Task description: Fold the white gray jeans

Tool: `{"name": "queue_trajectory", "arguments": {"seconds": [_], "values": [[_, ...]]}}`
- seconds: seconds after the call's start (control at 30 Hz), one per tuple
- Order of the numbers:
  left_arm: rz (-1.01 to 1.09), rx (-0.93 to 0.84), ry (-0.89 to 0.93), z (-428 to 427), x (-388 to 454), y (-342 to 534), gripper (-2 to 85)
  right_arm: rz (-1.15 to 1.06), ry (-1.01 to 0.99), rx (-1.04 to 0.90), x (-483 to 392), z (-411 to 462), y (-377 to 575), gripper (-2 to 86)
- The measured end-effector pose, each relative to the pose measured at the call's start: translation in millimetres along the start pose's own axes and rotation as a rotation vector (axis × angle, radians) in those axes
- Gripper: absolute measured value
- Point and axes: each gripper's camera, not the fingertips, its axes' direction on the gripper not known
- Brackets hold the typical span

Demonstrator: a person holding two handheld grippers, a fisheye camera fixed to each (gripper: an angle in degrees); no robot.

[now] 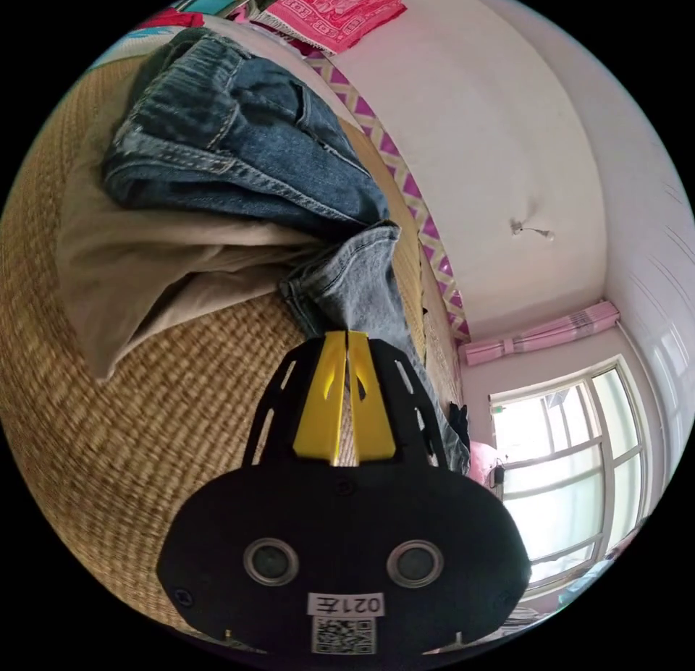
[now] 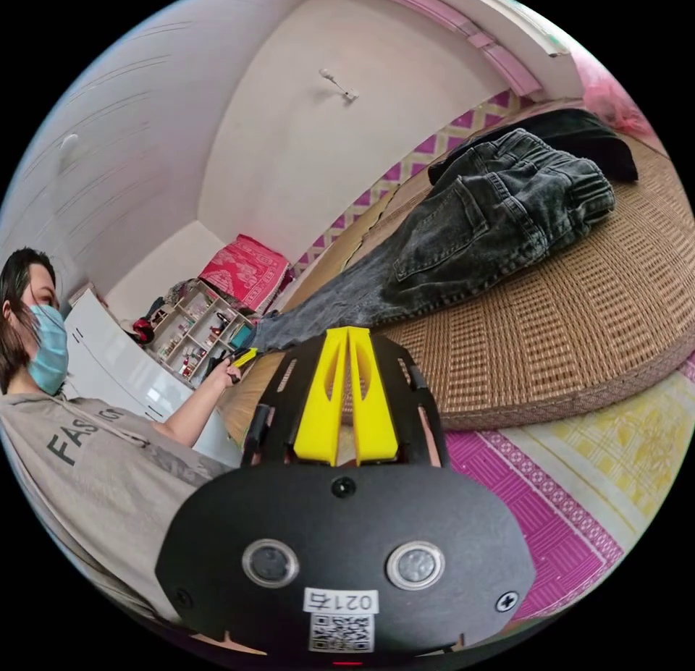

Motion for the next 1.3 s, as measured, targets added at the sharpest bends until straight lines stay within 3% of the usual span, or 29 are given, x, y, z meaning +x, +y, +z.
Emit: {"name": "queue_trajectory", "arguments": {"seconds": [0.27, 0.43, 0.57, 0.73, 0.87, 1.0, 1.07, 1.2, 1.3], "values": [[-0.094, -0.009, 0.128, -4.3, -42.2, -12.9, 1.5, 0.019, -0.029, -0.028, 21.4, 15.8, 42.7, -0.6], [-0.063, -0.021, 0.133, -28.4, -14.8, -6.7, 10.9, 0.021, -0.037, -0.022, 27.2, 23.2, 68.8, -0.6], [-0.093, -0.012, 0.052, -35.5, 23.0, -12.5, 13.4, 0.021, -0.046, -0.024, 29.8, 31.4, 88.5, -0.6], [-0.097, 0.029, -0.18, -31.4, 82.1, -41.9, 13.1, 0.025, -0.046, -0.019, 30.9, 39.2, 108.8, -0.6], [-0.127, 0.047, -0.225, -22.1, 115.8, -60.5, 12.1, 0.026, -0.049, -0.013, 30.8, 44.7, 124.4, -0.6], [-0.151, 0.113, -0.119, -22.9, 131.4, -58.7, 2.7, 0.027, -0.061, -0.003, 30.5, 48.3, 138.1, -0.6], [-0.159, 0.16, 0.06, -32.2, 140.5, -55.8, -0.1, 0.027, -0.064, -0.001, 30.2, 49.6, 142.9, -0.6], [0.008, 0.168, 0.086, -50.6, 225.4, -59.3, -0.8, 0.025, -0.088, 0.012, 30.8, 50.0, 153.1, -0.6], [0.293, 0.152, 0.062, -51.3, 351.9, -42.4, -0.9, 0.022, -0.107, 0.025, 30.9, 48.4, 159.0, -0.7]]}}
